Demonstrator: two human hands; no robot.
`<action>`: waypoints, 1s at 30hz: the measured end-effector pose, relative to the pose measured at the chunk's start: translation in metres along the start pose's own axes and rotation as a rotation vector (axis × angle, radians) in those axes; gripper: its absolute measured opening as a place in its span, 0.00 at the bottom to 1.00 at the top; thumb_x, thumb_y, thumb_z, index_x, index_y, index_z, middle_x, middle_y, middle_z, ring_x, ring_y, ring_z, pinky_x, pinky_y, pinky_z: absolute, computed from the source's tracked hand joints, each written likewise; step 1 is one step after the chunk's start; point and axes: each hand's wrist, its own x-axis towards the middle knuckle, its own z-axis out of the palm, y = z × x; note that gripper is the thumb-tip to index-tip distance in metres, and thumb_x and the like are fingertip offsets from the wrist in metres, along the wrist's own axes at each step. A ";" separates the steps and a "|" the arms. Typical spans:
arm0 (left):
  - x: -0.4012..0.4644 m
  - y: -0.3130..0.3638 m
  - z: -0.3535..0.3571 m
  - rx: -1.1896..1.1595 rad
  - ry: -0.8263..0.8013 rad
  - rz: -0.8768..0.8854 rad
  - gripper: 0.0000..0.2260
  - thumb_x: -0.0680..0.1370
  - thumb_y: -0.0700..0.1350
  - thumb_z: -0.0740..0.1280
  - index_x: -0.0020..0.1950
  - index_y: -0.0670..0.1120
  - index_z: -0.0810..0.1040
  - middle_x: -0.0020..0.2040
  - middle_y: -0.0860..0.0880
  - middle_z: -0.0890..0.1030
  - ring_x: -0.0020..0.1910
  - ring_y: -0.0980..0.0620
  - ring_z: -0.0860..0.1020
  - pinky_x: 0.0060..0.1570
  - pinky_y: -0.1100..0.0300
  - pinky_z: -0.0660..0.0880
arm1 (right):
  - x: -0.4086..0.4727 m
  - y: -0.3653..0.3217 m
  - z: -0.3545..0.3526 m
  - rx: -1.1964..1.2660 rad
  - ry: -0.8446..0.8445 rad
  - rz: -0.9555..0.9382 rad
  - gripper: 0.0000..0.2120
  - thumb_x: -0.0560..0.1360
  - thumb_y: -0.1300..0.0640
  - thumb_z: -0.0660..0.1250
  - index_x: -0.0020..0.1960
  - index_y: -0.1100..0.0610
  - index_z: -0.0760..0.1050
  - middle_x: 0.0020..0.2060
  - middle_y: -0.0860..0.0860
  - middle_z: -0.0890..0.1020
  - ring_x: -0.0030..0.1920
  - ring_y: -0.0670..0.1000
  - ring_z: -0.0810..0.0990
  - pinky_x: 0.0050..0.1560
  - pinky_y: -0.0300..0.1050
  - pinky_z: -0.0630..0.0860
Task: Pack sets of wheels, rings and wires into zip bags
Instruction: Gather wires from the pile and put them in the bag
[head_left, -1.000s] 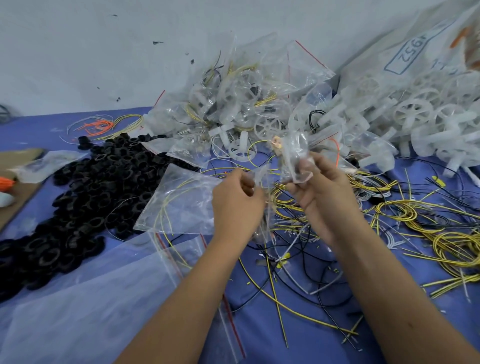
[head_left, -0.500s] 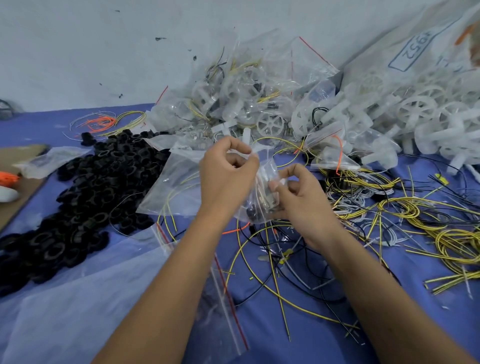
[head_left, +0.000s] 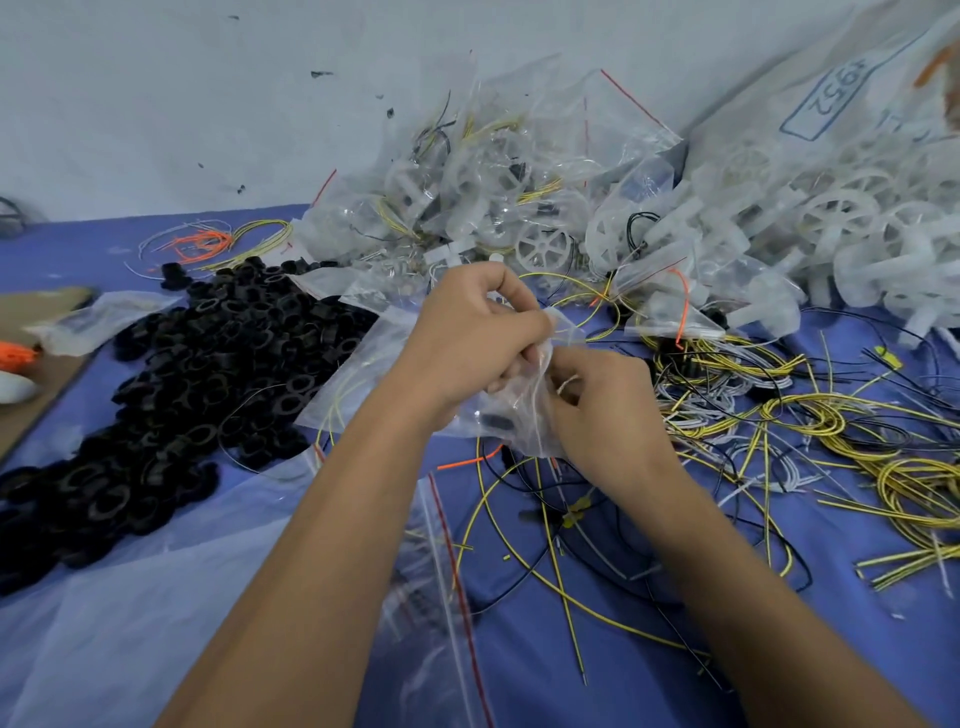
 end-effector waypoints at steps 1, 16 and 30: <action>-0.001 0.003 0.001 -0.013 -0.008 -0.002 0.06 0.76 0.34 0.71 0.44 0.41 0.74 0.26 0.47 0.78 0.19 0.53 0.67 0.20 0.67 0.60 | 0.000 -0.003 -0.001 0.115 -0.015 0.045 0.09 0.81 0.59 0.66 0.44 0.59 0.81 0.35 0.56 0.82 0.36 0.59 0.79 0.37 0.57 0.79; 0.007 -0.008 -0.009 -0.206 0.412 0.075 0.07 0.76 0.37 0.68 0.40 0.45 0.73 0.25 0.51 0.76 0.21 0.54 0.68 0.21 0.66 0.61 | 0.014 0.020 -0.036 0.635 0.421 0.143 0.12 0.79 0.65 0.61 0.47 0.55 0.82 0.39 0.56 0.85 0.39 0.55 0.84 0.38 0.49 0.80; 0.011 -0.076 0.024 0.888 0.156 -0.164 0.31 0.83 0.63 0.48 0.70 0.40 0.72 0.72 0.34 0.72 0.75 0.34 0.64 0.75 0.40 0.58 | 0.014 0.040 -0.030 -0.590 0.001 0.185 0.15 0.77 0.44 0.72 0.47 0.56 0.86 0.48 0.56 0.80 0.59 0.61 0.70 0.67 0.55 0.66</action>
